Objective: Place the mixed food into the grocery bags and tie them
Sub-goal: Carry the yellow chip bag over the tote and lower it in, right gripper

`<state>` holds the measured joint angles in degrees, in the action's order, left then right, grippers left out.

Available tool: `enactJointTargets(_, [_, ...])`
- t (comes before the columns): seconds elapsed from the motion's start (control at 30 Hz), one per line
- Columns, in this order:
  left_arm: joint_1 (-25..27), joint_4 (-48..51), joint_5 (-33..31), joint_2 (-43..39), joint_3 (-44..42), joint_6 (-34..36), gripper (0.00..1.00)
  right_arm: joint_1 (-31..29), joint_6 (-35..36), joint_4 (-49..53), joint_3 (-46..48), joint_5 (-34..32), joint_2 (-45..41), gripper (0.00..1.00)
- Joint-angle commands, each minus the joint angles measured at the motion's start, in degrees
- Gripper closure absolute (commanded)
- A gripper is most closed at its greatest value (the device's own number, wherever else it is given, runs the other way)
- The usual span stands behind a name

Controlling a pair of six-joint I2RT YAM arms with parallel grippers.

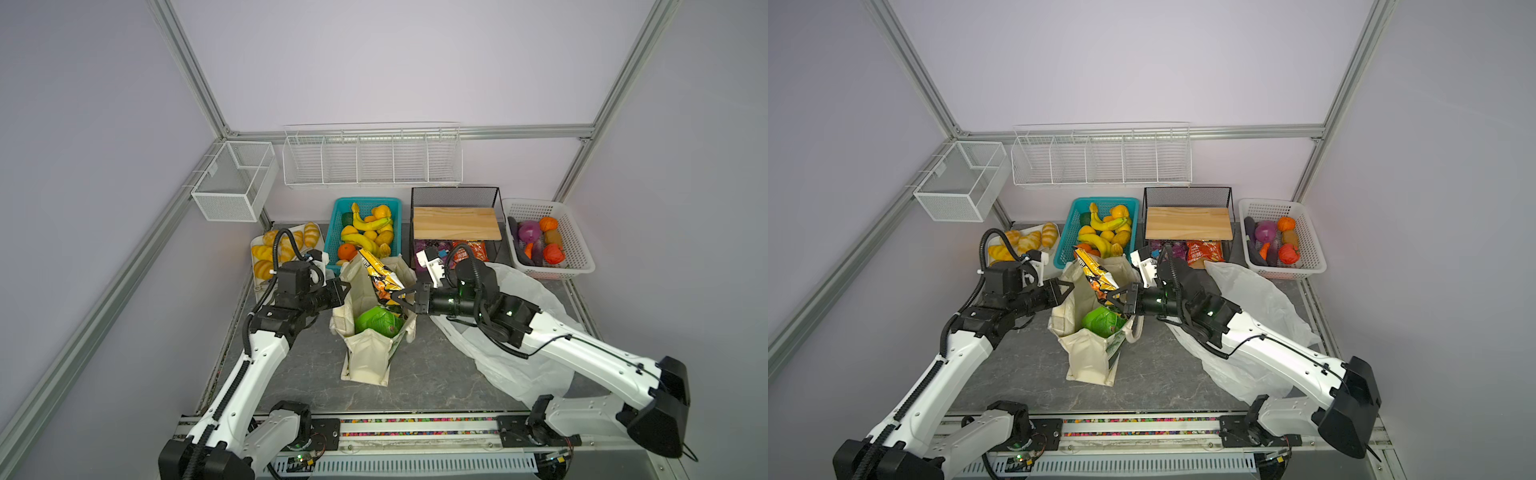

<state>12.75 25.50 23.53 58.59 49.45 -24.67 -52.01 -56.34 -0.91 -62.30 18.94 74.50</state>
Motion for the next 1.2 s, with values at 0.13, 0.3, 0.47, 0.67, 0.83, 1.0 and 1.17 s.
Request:
enactJointTargets(0.13, [-0.27,-3.58,0.82,-1.60,-0.36,-0.32,1.00,1.33,-9.06,-12.46,3.24,2.84,2.83,0.94])
enactJointTargets(0.3, [-0.27,-3.61,0.95,-1.46,-0.39,-0.38,1.00,2.61,0.72,3.94,-3.92,-1.96,-0.91,0.94])
enactJointTargets(0.47, [-0.27,-3.60,0.23,-1.68,-0.43,-0.34,1.00,3.14,2.75,8.69,-2.47,-4.85,-2.45,0.94])
enactJointTargets(0.67, [-0.27,-3.20,-0.16,-1.29,-0.28,-0.30,1.00,0.69,8.21,15.36,-7.37,-11.56,-6.03,0.94])
enactJointTargets(0.83, [-0.27,-3.00,-0.80,-1.82,-0.39,0.13,1.00,-3.34,9.34,18.02,-6.65,-18.94,-5.73,0.94])
enactJointTargets(1.0, [-0.27,-2.91,-0.59,-1.63,-0.41,0.10,1.00,-4.74,2.85,10.75,0.20,-17.73,-2.98,0.94])
enactJointTargets(1.17, [-0.27,-2.94,-0.52,-1.70,-0.40,0.10,1.00,-2.95,-0.75,6.64,2.10,-10.62,2.31,0.94])
